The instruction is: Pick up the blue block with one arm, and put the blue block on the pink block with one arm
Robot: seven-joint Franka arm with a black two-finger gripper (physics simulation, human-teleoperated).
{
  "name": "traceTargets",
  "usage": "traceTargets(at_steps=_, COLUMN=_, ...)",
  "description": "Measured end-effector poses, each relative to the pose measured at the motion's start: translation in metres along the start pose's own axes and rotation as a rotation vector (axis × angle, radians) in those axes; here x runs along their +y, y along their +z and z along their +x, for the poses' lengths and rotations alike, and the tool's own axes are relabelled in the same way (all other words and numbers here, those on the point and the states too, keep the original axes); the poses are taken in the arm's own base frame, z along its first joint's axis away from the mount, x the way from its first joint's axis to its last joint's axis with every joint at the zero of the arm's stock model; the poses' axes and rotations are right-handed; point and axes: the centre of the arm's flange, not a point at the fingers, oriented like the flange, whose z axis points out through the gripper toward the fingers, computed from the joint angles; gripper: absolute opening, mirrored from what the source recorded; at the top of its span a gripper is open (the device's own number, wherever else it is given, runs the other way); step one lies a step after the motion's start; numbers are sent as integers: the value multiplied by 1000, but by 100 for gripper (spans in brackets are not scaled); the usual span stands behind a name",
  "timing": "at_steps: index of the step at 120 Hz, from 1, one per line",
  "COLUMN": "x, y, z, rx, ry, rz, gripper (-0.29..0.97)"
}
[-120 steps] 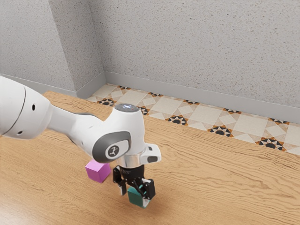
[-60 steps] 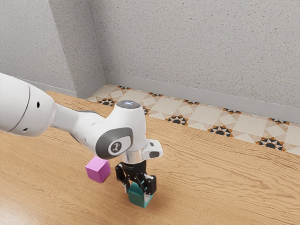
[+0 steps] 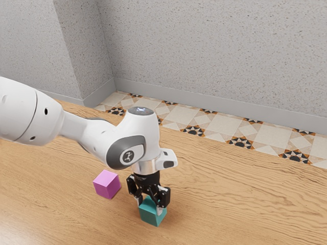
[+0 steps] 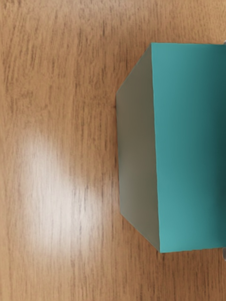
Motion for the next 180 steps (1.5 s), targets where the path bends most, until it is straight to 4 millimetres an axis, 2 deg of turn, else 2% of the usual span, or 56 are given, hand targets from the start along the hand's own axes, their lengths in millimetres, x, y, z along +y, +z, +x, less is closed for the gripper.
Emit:
traceTargets(at_steps=79, x=6, y=16, z=-1, rx=-26, ry=11, rz=15, gripper=40)
traceTargets(at_steps=98, x=-3, y=6, z=2, rx=-8, ry=-10, rz=9, gripper=37)
traceTargets(at_steps=113, x=-6, y=-14, z=0, rx=27, ry=-13, rz=5, gripper=36)
traceTargets(at_steps=151, x=-52, y=-62, z=0, rx=80, ry=-56, rz=5, gripper=35)
traceTargets(at_steps=168, x=-78, y=-76, z=-3, rx=72, ry=-66, rz=4, gripper=35)
traceTargets(at_steps=180, x=-97, y=-78, z=-3, rx=56, ry=-72, rz=-1, gripper=35)
